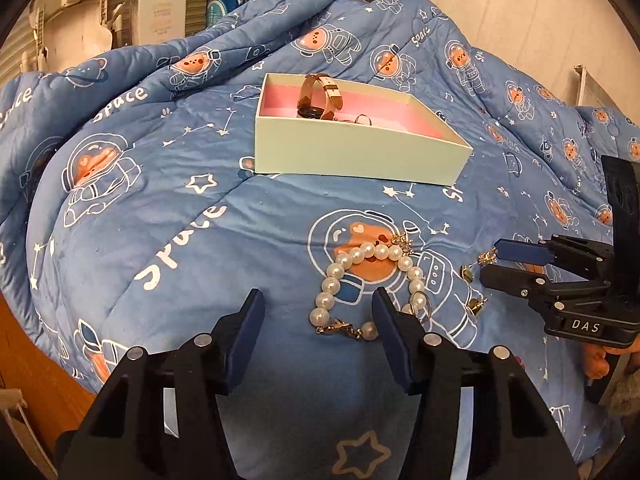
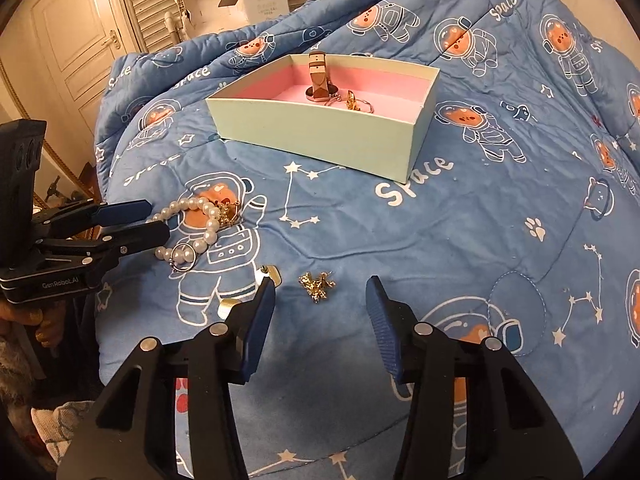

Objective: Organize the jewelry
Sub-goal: 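Grasp the pearl bracelet with the left gripper while the right grasps a gold earring, then carry the pearl bracelet and gold earring over the pink box with both grippers, then open both grippers to drop the bracelet and earring, then lift away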

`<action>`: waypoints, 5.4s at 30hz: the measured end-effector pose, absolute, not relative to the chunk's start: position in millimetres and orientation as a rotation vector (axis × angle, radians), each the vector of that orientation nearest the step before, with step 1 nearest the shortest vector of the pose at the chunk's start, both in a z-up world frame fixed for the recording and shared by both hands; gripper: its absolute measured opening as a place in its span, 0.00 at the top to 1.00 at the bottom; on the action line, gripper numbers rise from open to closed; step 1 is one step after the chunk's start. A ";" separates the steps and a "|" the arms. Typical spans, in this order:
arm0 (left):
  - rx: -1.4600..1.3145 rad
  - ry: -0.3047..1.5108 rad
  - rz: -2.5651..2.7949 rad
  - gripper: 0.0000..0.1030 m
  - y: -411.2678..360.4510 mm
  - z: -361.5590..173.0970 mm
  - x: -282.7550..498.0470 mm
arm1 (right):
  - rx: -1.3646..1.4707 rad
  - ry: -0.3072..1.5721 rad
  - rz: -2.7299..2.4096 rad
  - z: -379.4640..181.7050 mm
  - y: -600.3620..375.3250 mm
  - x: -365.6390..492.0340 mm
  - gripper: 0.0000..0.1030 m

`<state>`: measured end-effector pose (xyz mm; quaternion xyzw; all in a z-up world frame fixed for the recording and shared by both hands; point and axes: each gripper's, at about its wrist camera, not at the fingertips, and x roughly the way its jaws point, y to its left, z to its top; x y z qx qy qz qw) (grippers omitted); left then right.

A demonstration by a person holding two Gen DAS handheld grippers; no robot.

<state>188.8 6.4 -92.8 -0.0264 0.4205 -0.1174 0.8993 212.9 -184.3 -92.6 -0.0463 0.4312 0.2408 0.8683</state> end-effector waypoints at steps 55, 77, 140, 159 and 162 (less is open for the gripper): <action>-0.106 0.722 -0.389 0.91 -9.8 -19.9 188.6 | -0.047 0.840 0.633 -46.4 -168.3 211.3 0.84; 0.016 0.692 -0.409 0.91 -18.1 26.6 275.9 | -0.051 0.786 0.636 0.7 -166.7 287.0 0.84; 0.094 0.951 -0.285 0.56 -23.3 -41.3 366.6 | -0.440 1.162 0.661 -74.1 -98.9 395.3 0.84; -0.122 0.812 -0.202 0.11 33.1 -26.8 271.4 | -0.108 0.899 0.627 -20.4 -148.0 335.1 0.48; -0.089 0.806 -0.198 0.10 32.7 -34.9 247.3 | -0.119 0.865 0.615 -24.5 -153.0 306.6 0.48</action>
